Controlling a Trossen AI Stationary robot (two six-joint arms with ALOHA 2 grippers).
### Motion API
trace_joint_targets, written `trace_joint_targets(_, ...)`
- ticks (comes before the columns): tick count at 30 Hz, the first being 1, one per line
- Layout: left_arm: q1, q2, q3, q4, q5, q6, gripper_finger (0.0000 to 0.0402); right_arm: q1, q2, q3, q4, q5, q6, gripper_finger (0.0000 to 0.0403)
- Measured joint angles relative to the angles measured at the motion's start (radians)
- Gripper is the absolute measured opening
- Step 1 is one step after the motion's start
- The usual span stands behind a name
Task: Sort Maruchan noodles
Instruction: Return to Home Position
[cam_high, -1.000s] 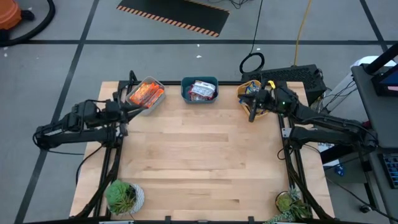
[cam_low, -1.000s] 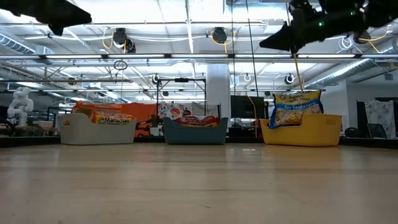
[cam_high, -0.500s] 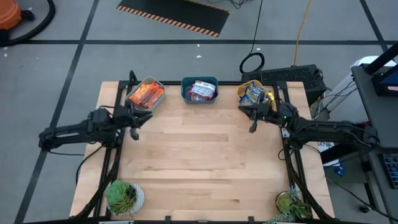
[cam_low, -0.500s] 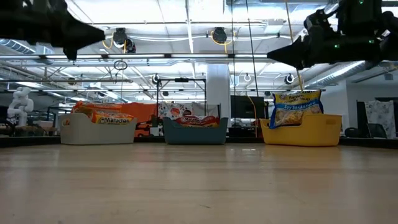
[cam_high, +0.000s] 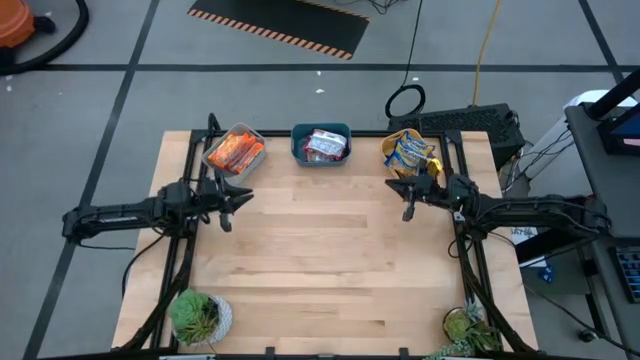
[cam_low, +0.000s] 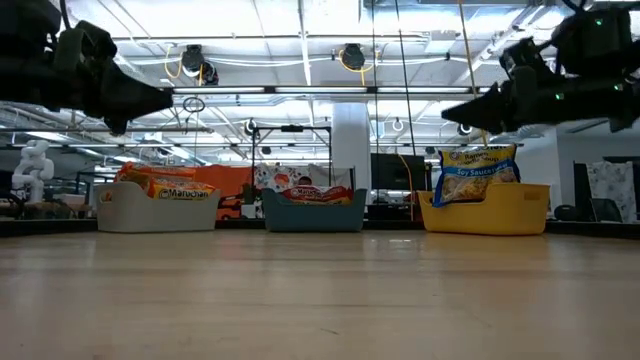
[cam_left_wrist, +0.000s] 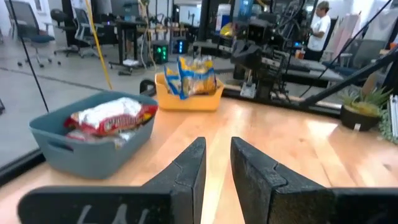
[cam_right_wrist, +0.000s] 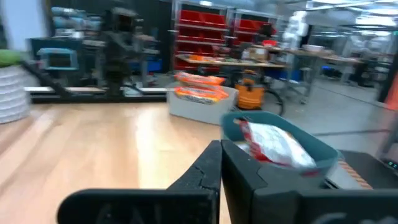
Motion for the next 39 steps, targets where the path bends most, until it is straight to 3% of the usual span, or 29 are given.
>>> trace_joint_targets(4,0.000,0.000,-0.010,-0.012,0.005,-0.012,0.0078,-0.001,-0.015,-0.066,0.076,0.027,0.011,0.0004)
trace_joint_targets(15,-0.001,0.000,-0.012,-0.065,0.061,0.035,0.0078,-0.001,-0.115,-0.066,0.029,0.022,-0.006,0.0004)
trace_joint_targets(29,0.000,0.000,-0.012,-0.132,0.056,0.002,0.0078,-0.001,-0.446,-0.068,-0.299,0.003,-0.012,0.0004)
trace_joint_targets(39,0.000,0.000,-0.012,-0.119,0.056,-0.048,0.0078,-0.001,-0.559,-0.069,-0.412,-0.007,-0.009,0.0004)
